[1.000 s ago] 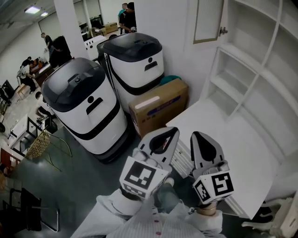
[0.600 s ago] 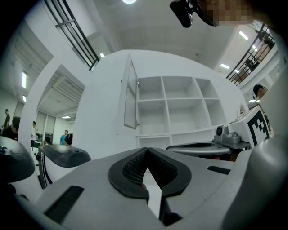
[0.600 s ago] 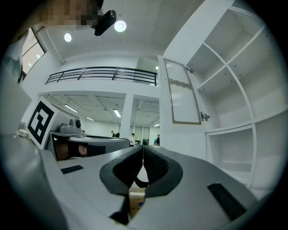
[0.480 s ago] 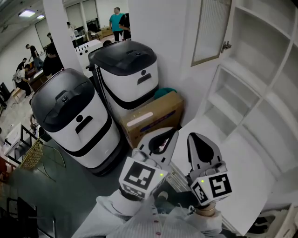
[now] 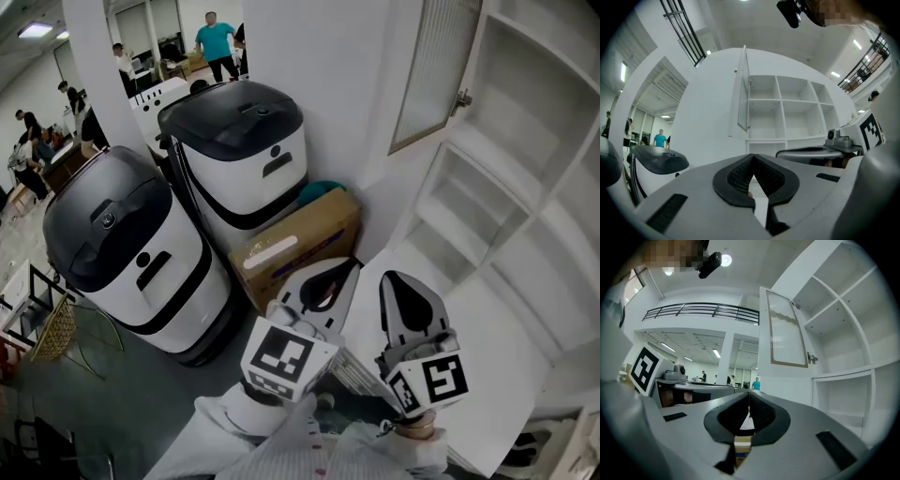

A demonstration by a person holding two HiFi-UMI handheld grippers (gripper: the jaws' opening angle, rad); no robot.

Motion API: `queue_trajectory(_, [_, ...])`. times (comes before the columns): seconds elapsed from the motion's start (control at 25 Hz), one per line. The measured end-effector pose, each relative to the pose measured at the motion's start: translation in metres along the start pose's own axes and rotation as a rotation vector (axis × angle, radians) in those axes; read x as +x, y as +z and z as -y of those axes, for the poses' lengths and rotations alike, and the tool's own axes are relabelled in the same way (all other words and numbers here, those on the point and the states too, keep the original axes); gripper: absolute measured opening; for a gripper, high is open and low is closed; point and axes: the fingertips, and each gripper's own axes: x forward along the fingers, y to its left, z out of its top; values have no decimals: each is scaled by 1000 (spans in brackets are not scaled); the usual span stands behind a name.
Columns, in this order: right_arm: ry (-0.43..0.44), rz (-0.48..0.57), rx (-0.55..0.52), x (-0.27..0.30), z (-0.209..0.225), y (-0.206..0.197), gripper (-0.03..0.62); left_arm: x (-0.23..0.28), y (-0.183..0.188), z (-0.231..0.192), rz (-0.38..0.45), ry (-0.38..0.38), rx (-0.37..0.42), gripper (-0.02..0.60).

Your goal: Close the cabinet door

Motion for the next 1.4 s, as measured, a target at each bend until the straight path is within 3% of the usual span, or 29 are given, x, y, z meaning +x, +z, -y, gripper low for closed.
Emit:
queue_trajectory(0.44, [-135, 5, -10, 76, 26, 2, 14, 52, 3, -71, 7, -105, 15, 10])
queue_trajectory(0.88, [-269, 77, -48, 94, 40, 21, 14, 78, 3, -98, 30, -187, 21, 9])
queue_trajectory(1.32, [-254, 176, -13, 95, 30, 46, 17, 87, -6, -105, 18, -244, 14, 10])
queue_trajectory(1.4, [-247, 184, -15, 98, 27, 50, 54, 88, -8, -107, 14, -251, 7, 9])
